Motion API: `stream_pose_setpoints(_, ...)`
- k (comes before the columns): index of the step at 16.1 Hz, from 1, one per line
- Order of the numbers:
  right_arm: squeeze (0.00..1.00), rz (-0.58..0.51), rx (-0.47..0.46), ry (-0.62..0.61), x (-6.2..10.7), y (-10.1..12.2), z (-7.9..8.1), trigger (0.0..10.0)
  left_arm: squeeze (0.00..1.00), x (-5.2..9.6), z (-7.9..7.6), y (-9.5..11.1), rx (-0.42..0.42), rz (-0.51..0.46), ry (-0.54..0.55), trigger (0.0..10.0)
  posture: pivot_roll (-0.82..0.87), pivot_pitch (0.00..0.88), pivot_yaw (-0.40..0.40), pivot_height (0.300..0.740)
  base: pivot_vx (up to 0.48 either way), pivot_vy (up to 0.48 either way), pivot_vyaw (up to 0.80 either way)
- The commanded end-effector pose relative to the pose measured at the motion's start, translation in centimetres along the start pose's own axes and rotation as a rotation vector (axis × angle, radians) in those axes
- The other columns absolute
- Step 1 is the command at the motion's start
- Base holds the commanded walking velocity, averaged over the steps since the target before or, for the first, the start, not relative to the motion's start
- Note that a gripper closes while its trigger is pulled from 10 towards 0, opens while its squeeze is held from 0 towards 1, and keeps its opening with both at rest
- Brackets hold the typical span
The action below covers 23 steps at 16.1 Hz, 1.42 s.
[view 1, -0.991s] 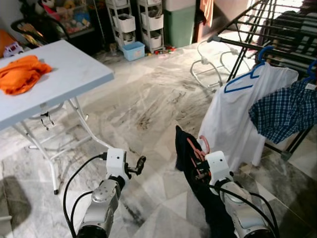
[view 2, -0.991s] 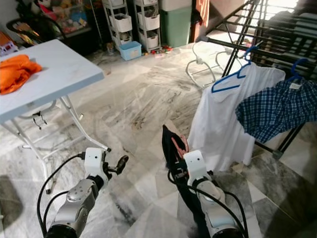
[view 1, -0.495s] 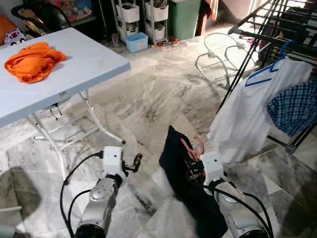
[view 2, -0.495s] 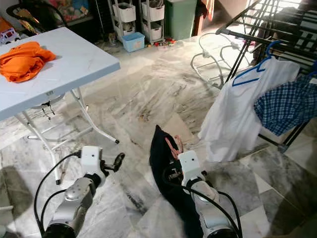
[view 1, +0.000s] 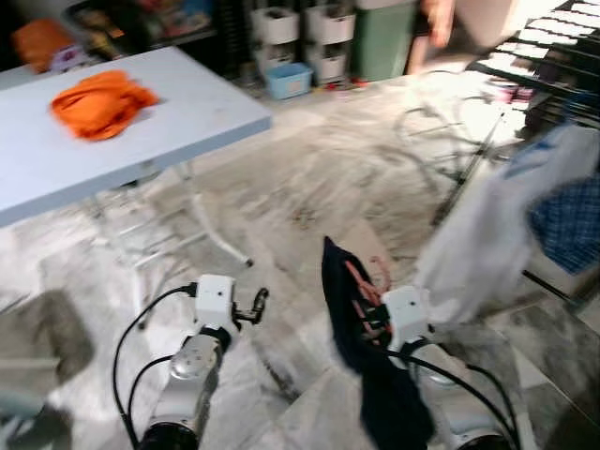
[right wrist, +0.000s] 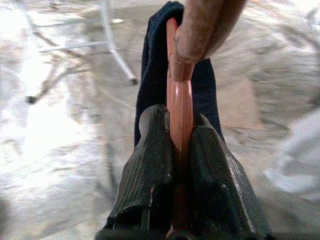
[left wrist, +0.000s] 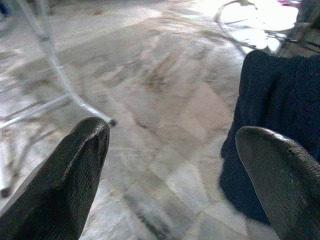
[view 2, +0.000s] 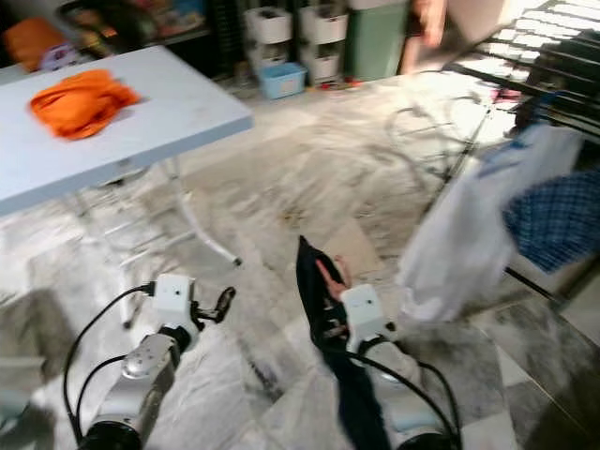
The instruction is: Hang hanger
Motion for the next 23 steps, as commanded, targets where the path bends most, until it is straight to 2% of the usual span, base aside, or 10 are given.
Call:
stream_pose_setpoints(1,0.00,-0.070,0.005,0.024,-0.1,1.6,0.3,10.0,0.00,-0.1,0.0,0.2,-0.008,-0.005,-0.007,10.0,-0.17,0.000,0.050,0.740,0.000,0.000,0.80)
stream_pose_setpoints(3,0.00,-0.083,0.002,0.016,-0.1,1.8,0.2,10.0,0.00,-0.2,-0.5,0.2,0.005,-0.004,-0.041,10.0,-0.17,0.000,0.052,0.740,0.000,0.000,0.80)
stream_pose_setpoints(8,0.00,-0.123,-0.009,0.052,-0.1,2.7,0.8,10.0,0.00,-0.3,-0.6,0.1,0.006,-0.003,-0.046,10.0,-0.17,0.000,0.049,0.740,0.000,0.000,0.00)
stream_pose_setpoints(11,0.00,-0.186,-0.043,0.081,-0.1,4.4,1.7,10.0,0.00,-0.4,-0.3,0.6,0.013,-0.025,-0.043,10.0,-0.17,0.000,0.047,0.740,0.000,0.000,0.00)
stream_pose_setpoints(12,0.00,-0.228,-0.084,0.105,-0.1,5.5,2.2,10.0,0.00,-0.5,-0.1,0.9,0.010,-0.039,-0.042,10.0,-0.17,0.000,0.047,0.740,0.000,0.000,0.00)
stream_pose_setpoints(15,0.00,-0.254,-0.110,0.193,0.2,6.7,3.6,10.0,0.00,-0.8,-0.2,2.5,0.033,-0.115,-0.085,10.0,-0.17,0.000,0.048,0.740,0.000,0.000,0.00)
stream_pose_setpoints(19,0.00,-0.195,-0.131,0.378,1.1,6.6,5.6,10.0,0.00,-1.3,0.4,5.4,0.003,-0.240,-0.124,10.0,-0.17,0.000,0.047,0.740,0.000,0.000,0.00)
stream_pose_setpoints(23,0.00,-0.170,-0.175,0.503,2.2,6.9,6.7,10.0,0.00,-1.6,0.4,5.9,0.012,-0.261,-0.138,10.0,-0.17,0.000,0.050,0.740,0.000,0.000,0.00)
Point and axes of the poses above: a point about 5 cm out from each wrist's last joint towards the gripper, its own x axis pointing back from the gripper into the wrist, its own y axis along the axis of the wrist's last joint, z = x × y, the point moved 2 cm from there along -x, pointing out of the wrist towards the gripper, and after that the axes turned 11 degrees about -x, right-handed, at the moved point
